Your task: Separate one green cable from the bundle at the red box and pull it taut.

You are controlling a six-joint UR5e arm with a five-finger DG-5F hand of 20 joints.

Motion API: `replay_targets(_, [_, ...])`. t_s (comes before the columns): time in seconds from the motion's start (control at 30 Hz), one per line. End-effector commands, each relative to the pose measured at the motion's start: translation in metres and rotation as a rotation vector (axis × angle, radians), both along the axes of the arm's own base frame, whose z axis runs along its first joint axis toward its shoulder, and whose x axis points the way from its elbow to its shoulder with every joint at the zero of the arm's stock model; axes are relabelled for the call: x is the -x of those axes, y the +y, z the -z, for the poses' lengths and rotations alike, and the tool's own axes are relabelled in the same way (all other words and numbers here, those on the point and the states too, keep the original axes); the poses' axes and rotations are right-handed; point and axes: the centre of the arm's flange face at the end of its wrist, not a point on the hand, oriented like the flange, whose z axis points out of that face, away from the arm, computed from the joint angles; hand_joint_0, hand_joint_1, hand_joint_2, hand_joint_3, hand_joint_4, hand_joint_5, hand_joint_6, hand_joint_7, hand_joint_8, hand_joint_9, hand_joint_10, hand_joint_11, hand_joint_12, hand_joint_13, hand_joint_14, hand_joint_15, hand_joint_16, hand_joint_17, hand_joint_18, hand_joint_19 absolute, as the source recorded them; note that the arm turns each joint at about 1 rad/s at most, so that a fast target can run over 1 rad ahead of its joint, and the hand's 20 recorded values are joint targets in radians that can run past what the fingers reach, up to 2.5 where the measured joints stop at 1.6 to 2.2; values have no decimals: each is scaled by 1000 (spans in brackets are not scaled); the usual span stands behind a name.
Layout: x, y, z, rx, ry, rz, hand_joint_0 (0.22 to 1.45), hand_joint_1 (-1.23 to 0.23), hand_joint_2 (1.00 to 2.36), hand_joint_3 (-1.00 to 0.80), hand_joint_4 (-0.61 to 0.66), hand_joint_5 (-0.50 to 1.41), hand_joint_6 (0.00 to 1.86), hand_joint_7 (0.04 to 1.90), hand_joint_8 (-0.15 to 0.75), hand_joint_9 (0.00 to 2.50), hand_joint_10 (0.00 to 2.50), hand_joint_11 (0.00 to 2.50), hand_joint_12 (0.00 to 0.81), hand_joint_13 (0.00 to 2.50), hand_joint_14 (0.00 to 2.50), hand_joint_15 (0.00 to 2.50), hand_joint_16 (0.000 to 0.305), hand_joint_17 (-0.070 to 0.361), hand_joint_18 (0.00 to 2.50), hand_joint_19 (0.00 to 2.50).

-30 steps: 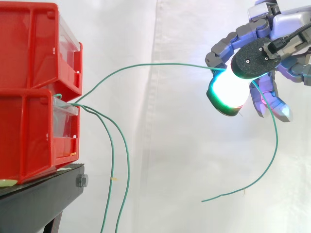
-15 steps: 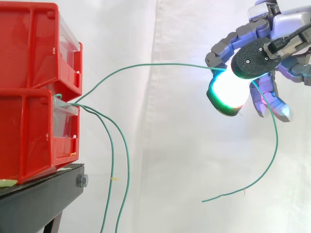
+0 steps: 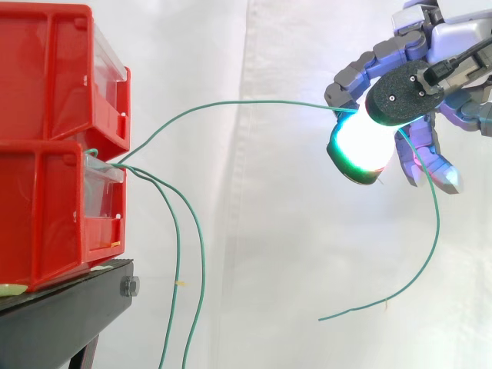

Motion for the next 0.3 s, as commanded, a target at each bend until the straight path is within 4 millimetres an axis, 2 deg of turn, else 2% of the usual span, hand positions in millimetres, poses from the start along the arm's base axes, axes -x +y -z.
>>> replay_targets(0.0, [0, 0, -1, 0, -1, 0, 726, -661, 1016, -215, 7, 153, 502, 1344, 194, 2064, 23, 622, 353, 1447, 18, 569, 50, 112, 1055, 559])
replay_targets(0.27, [0, 0, 0, 0, 0, 0, 726, -661, 1016, -215, 7, 153, 502, 1344, 196, 2066, 23, 621, 353, 1450, 18, 573, 50, 112, 1057, 559])
